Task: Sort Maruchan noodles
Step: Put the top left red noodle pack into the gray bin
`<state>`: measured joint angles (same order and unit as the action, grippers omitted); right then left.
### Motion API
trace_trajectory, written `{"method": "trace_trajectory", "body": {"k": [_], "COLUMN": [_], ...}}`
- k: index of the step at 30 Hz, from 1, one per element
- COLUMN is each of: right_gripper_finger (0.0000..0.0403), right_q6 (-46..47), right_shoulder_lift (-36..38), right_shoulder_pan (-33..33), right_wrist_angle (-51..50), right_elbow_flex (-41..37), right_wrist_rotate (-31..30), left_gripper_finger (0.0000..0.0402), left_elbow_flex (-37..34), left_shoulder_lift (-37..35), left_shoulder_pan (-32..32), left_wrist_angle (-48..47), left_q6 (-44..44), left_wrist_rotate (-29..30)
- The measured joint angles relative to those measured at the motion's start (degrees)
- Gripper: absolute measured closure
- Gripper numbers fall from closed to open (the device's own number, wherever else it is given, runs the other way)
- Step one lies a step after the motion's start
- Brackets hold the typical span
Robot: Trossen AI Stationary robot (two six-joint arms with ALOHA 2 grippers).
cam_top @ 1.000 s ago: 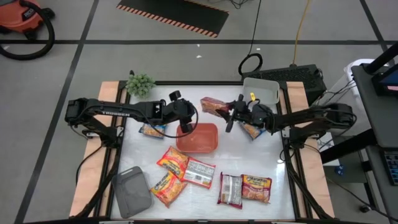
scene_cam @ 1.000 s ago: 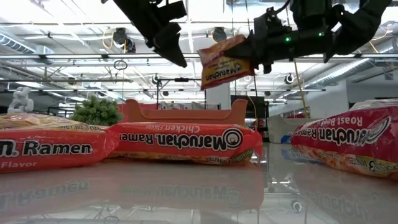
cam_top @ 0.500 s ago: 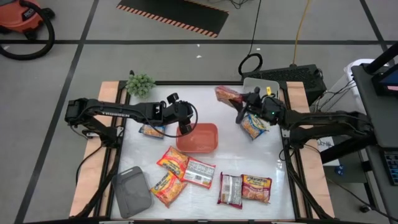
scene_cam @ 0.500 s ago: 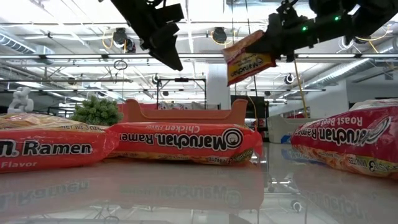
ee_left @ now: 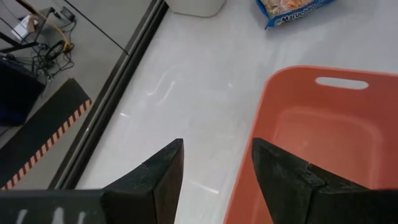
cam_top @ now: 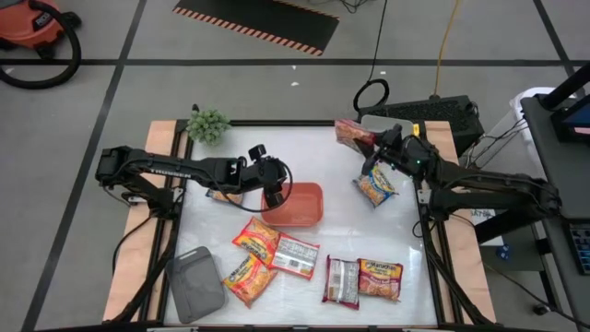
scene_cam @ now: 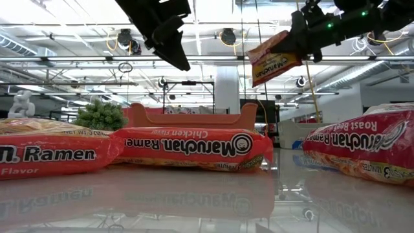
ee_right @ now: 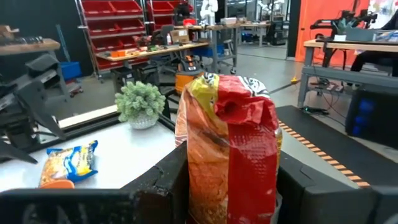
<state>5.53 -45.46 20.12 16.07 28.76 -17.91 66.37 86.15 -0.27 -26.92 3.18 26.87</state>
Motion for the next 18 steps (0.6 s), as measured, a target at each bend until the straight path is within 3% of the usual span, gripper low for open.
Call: {"method": "trace_trajectory", "body": {"k": [18], "right_gripper_finger": [0.0264], "right_q6": [1.5], "right_shoulder_lift": [4.1], "right_shoulder_pan": [9.8], "right_wrist_angle": [-12.9], "right_elbow_flex": [0.0], "right_wrist_rotate": [0.0], "left_gripper_finger": [0.0206], "left_elbow_flex": [0.0], "left_shoulder_lift": [0.0], "left_shoulder_pan": [-1.1], "left_wrist_angle": [-1.6], "left_q6": [1.9], "left_wrist_rotate": [0.0]}}
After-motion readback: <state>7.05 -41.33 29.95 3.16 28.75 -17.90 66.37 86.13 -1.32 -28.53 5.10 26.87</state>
